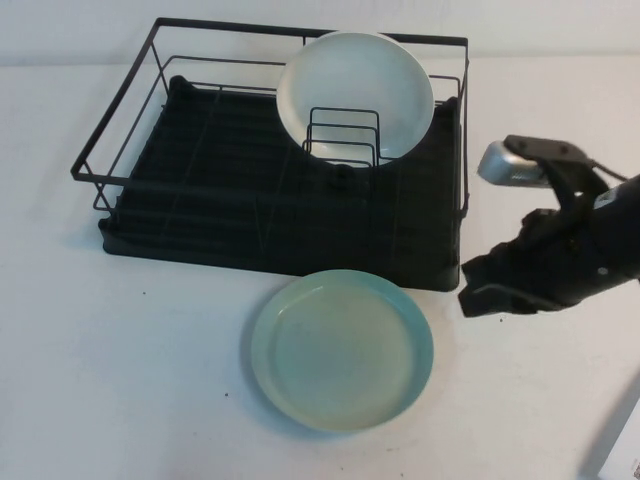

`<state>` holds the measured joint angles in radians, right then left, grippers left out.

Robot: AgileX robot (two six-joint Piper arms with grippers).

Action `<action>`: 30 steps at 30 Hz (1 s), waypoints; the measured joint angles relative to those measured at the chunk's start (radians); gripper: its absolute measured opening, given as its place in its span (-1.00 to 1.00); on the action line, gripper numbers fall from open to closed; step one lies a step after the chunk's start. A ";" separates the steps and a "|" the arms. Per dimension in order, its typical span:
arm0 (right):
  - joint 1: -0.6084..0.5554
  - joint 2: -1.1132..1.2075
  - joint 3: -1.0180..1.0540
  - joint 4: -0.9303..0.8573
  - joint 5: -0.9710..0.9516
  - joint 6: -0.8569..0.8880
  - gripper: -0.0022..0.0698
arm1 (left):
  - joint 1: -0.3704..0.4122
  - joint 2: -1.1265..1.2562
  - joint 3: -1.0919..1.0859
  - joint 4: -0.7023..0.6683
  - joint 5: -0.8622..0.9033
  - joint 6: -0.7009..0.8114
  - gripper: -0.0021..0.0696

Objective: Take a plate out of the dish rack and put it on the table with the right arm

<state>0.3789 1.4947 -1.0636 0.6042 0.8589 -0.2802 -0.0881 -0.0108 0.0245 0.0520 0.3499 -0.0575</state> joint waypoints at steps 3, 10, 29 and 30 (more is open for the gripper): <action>0.000 -0.138 0.038 -0.057 0.002 0.021 -0.97 | 0.000 0.000 0.000 0.000 0.000 0.000 -0.96; 0.000 -0.452 0.118 -0.155 0.074 0.025 -0.99 | 0.000 0.000 0.000 0.000 0.000 0.000 -0.96; -0.183 -0.887 0.556 -0.479 -0.346 0.155 -0.99 | -0.001 0.000 0.000 0.000 0.000 0.000 -0.96; -0.213 -0.923 0.604 -0.484 -0.405 0.155 -0.99 | -0.001 0.000 0.000 0.000 0.000 0.000 -0.96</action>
<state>0.1659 0.5719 -0.4598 0.1204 0.4544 -0.1254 -0.0888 -0.0108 0.0245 0.0520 0.3499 -0.0575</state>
